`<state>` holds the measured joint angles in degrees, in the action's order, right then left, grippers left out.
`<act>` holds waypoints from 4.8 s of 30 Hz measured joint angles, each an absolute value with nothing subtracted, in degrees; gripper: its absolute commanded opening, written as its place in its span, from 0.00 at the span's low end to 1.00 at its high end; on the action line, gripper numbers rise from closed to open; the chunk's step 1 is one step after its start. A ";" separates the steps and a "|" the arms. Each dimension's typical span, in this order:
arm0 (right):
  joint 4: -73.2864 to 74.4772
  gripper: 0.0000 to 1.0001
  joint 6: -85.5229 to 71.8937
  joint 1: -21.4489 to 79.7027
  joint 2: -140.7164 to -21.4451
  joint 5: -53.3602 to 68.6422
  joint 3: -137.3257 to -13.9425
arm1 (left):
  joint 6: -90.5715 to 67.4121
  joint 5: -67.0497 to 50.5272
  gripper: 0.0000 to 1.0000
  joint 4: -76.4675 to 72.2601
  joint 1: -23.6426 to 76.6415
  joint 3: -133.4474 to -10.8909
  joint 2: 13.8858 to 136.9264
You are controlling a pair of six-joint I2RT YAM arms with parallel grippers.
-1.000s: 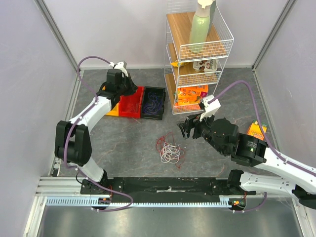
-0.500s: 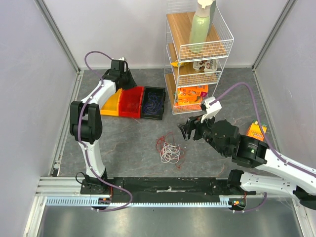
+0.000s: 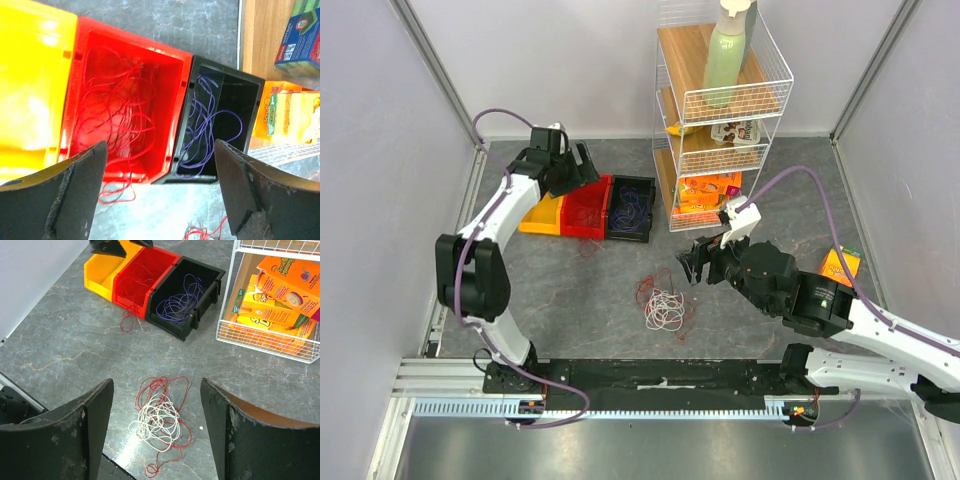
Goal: Untangle the cables
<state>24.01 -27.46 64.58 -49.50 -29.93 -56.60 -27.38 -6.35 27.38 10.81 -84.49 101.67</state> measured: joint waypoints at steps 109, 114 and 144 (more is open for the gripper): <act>4.99 0.71 -37.12 56.40 -72.20 -4.34 -34.79 | -47.72 -20.64 0.58 -1.69 33.93 -32.45 79.64; 4.97 0.71 -37.12 56.40 -72.20 -4.32 -34.79 | -48.53 -20.38 0.47 -3.16 34.00 -32.45 82.41; -4.62 0.05 -43.86 55.68 -78.87 -13.89 -33.08 | -36.03 -25.85 0.02 3.84 35.22 -47.68 55.20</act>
<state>-4.62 -43.86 55.68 -78.87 -13.89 -33.08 -36.03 -25.85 3.84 35.22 -47.68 55.20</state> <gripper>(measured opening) 0.111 0.025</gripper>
